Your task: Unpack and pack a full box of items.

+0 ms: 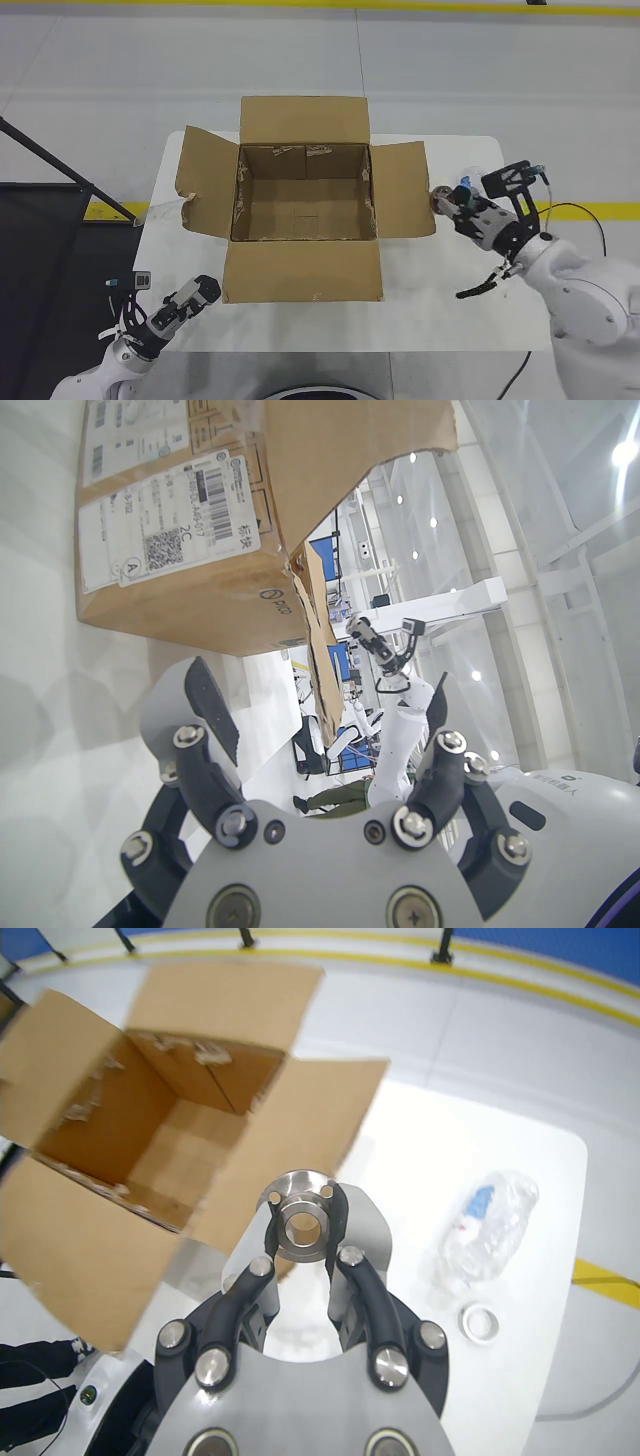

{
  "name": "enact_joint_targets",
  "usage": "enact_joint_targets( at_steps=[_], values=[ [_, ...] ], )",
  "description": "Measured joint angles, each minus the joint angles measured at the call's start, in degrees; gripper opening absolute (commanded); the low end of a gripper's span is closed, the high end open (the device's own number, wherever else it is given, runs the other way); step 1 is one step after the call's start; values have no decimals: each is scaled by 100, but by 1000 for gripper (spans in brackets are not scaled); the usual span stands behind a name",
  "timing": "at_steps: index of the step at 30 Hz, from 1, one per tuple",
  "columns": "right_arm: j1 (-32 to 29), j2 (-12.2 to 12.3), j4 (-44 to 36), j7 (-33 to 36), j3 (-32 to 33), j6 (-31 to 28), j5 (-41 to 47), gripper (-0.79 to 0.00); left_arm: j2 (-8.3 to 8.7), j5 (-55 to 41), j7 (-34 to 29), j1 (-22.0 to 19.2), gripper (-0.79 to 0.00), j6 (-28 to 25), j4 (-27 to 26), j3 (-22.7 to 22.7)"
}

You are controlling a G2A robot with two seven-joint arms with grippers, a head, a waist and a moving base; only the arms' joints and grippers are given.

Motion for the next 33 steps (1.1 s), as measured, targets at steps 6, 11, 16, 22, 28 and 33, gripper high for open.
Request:
enact_joint_targets(
  at_steps=[6, 11, 16, 22, 28, 33],
  values=[
    [-6, -8, -164, -553, 199, -835, 1671, -785, 0, 0, 0, 0, 0, 0, 0, 0],
    [119, 1, -60, -666, 166, -1387, 2757, -785, 0, 0, 0, 0, 0, 0, 0, 0],
    [411, 17, -7, -515, -153, -1392, 2876, -785, 0, 1, 4, -2, 0, 4, 0, 0],
    [1086, -44, 52, -613, -1261, -737, 1676, -785, 1, 9, 157, 6, 0, 12, -32, -28],
    [2263, -284, 593, -705, -3077, 300, -52, -785, 9, -188, 145, 164, 0, -192, -25, -173],
    [3565, -739, 1696, -652, -4807, 1252, -1114, -785, 10, -380, 116, 290, 0, -372, 60, -253]
  ],
)
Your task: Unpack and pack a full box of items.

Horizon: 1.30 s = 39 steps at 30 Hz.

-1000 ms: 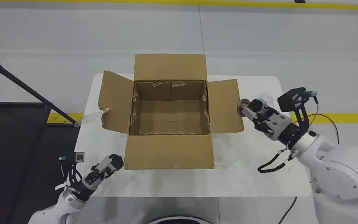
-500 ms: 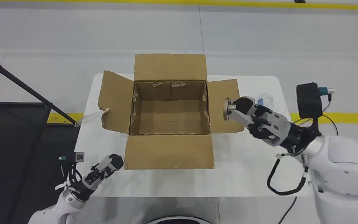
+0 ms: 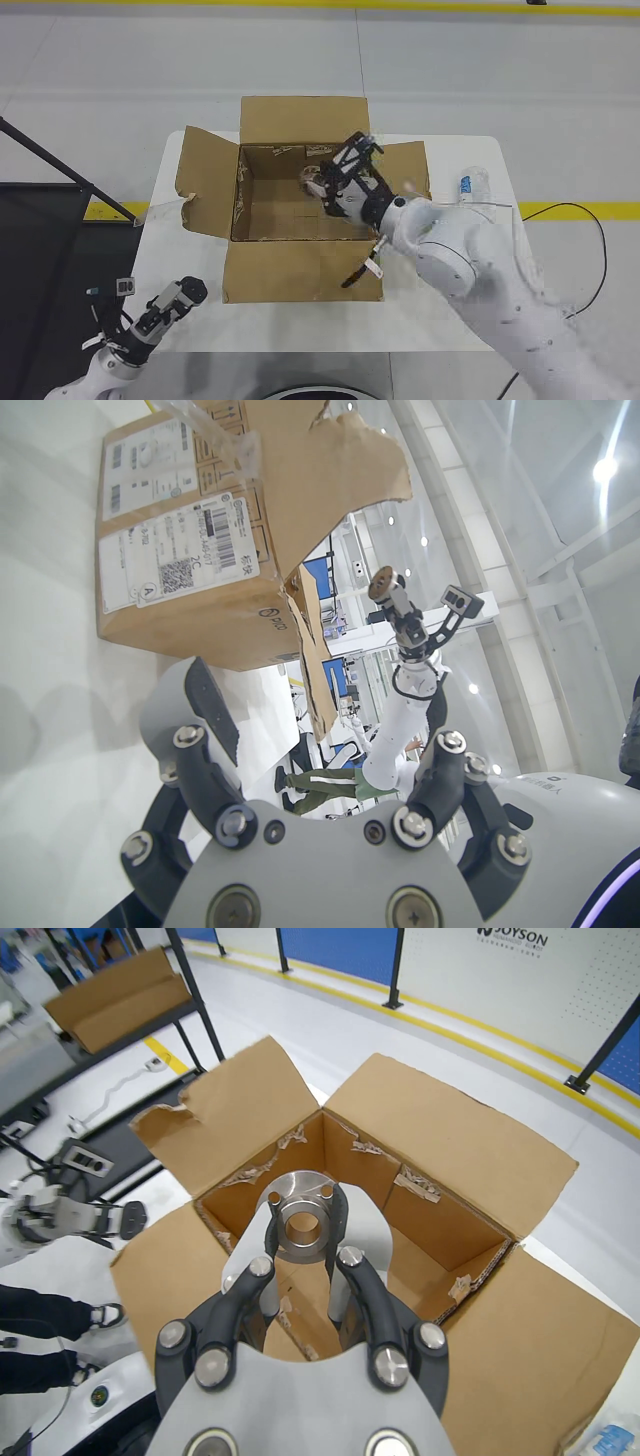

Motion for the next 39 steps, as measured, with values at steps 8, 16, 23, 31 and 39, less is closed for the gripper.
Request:
enact_joint_targets(
  at_steps=[8, 16, 23, 31, 39],
  values=[
    [1543, -1022, 2126, 196, -1913, 814, -23, -785, -2, -328, -103, 149, 0, -265, 150, -68],
    [2025, -1850, 3616, 312, -2645, 1090, -48, -785, 0, -365, -128, 162, 0, -294, 161, -76],
    [2026, -1853, 3626, 316, -2645, 1089, -48, -785, 0, -365, -128, 162, 0, -294, 161, -76],
    [1929, -1867, 3814, 312, -2582, 1117, -15, -785, -1, -365, -128, 162, 0, -294, 161, -76],
    [2062, -2231, 5026, 566, -2437, 509, 563, -785, -1, -365, -128, 162, 0, -294, 161, -76]
  ],
)
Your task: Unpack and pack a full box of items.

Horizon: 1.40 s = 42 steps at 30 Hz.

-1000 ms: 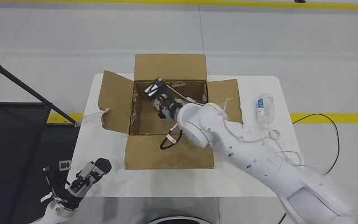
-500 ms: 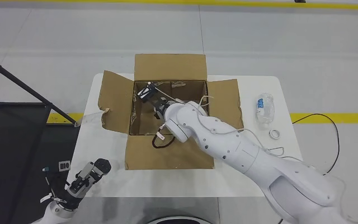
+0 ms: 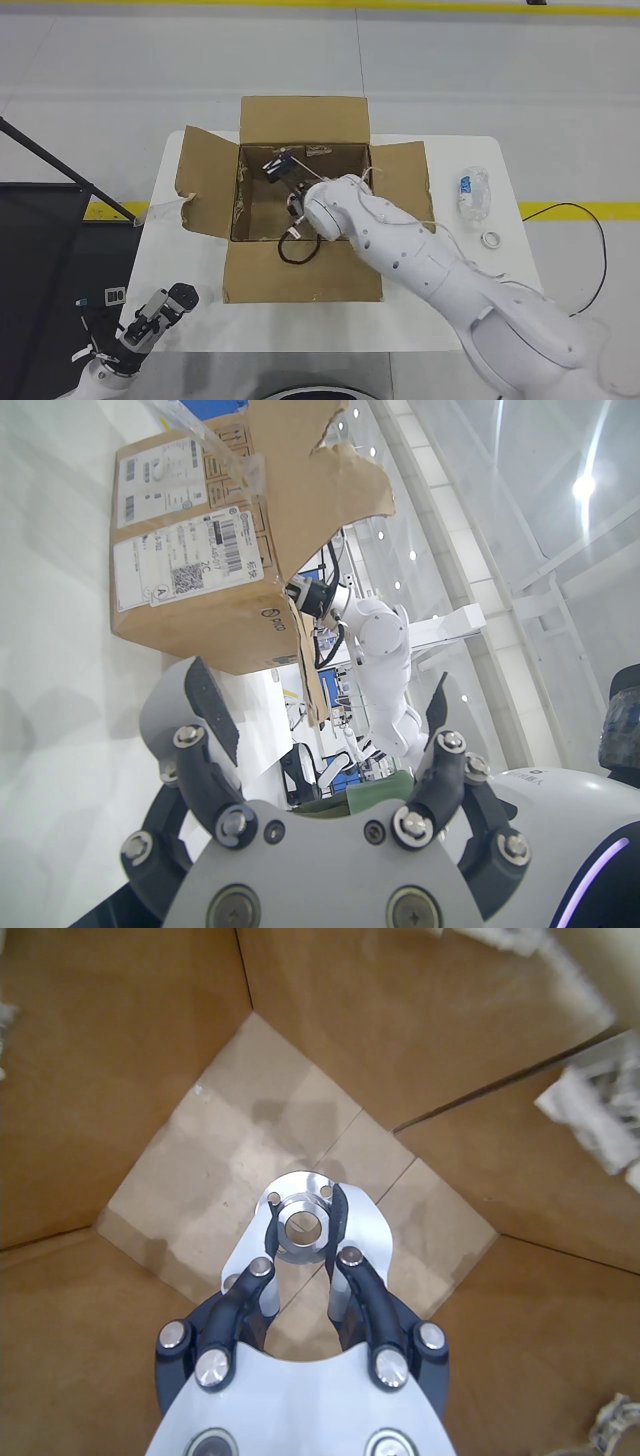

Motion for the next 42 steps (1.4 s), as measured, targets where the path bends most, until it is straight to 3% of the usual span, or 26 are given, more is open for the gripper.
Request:
enact_joint_targets(
  at_steps=[9, 11, 15, 16, 17, 18, 23, 29, 35, 42],
  values=[
    [118, -498, 1361, -172, -61, -594, 325, -785, 0, 0, 0, 0, 0, 0, 0, 0],
    [129, -583, 1548, -218, -74, -643, 327, -597, 0, 0, 0, 0, 0, 0, 0, 0],
    [146, -737, 1845, -316, -69, -716, 308, -425, 0, 0, 0, 0, 0, 0, 0, 0],
    [148, -759, 1878, -343, -62, -709, 290, -145, 0, 0, 0, 0, 0, 0, 0, 0],
    [148, -778, 1897, -371, -55, -698, 268, -46, 0, 0, 0, 0, 0, 0, 0, 0],
    [146, -799, 1897, -405, -44, -676, 232, 0, 0, 0, 0, 0, 0, 0, 0, 0],
    [79, -805, 1636, -506, 14, -433, -22, 0, 0, 0, 0, 0, 0, 0, 0, 0],
    [-122, -554, 625, -472, 287, 74, -568, 0, 0, 0, 0, 0, 0, 0, 0, 0],
    [-850, 105, -1447, 146, 988, 619, -1701, 0, 0, 0, 0, 0, 0, 0, 0, 0],
    [-2553, 927, -4295, 925, 2608, 654, -3299, 0, 0, 0, 0, 0, 0, 0, 0, 0]
  ],
)
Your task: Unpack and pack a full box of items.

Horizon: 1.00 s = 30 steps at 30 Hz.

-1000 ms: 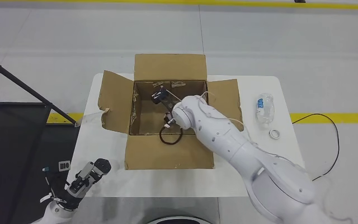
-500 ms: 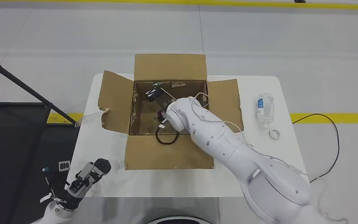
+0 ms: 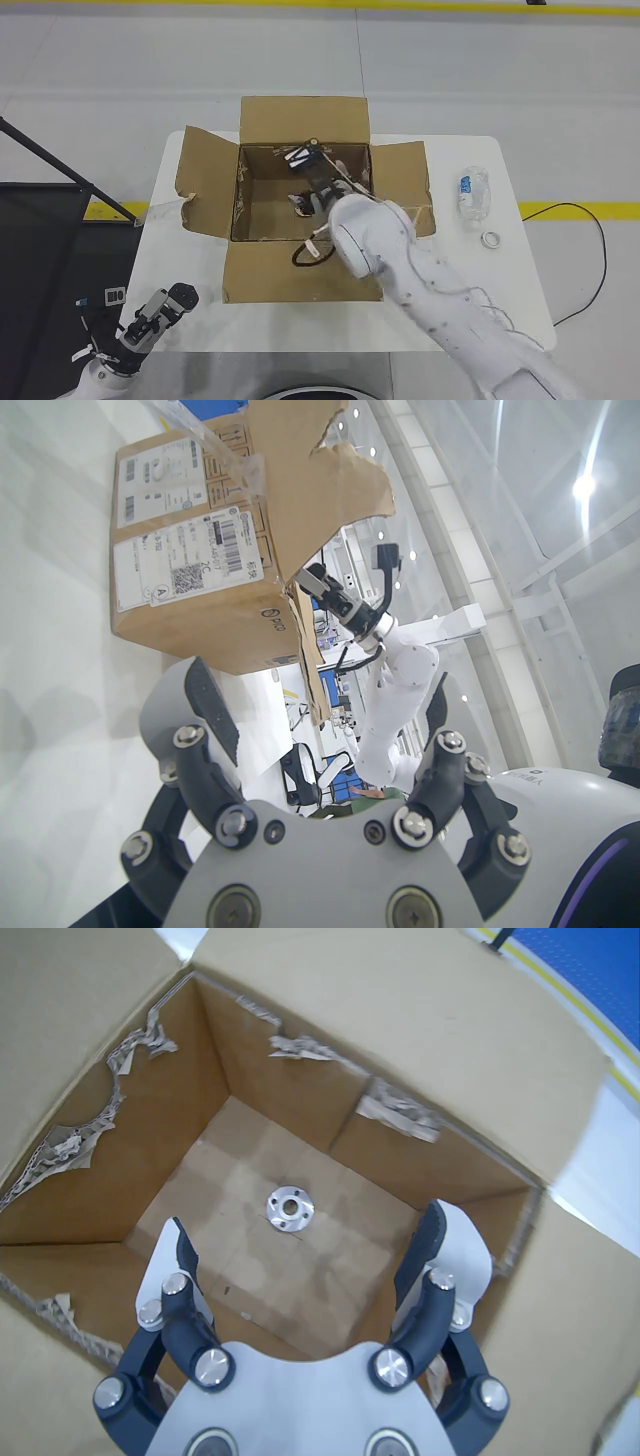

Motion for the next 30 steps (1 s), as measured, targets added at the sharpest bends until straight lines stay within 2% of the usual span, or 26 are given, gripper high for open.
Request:
enact_joint_targets(
  at_steps=[3, 6, 11, 15, 21, 30],
  values=[
    [-790, 218, -1049, 223, 786, -41, -527, 0, 0, 0, 0, 0, 0, 0, 0, 0],
    [-1420, 348, -1775, 479, 1530, 65, -960, 0, 0, 0, 0, 0, 0, 0, 0, 0],
    [-1888, 445, -2017, 928, 2712, 232, -1030, 0, 0, 0, 0, 0, 0, 0, 0, 0],
    [-2076, 503, -1776, 1195, 3679, 281, -869, 0, 0, 0, 0, 0, 0, 0, 0, 0],
    [-2126, 564, -1075, 1327, 4673, 220, -589, 0, 0, 0, 0, 0, 0, 0, 0, 0],
    [-1243, 601, 1243, 521, 5085, -448, 661, 0, 0, 0, 0, 0, 0, 0, 0, 0]
  ],
)
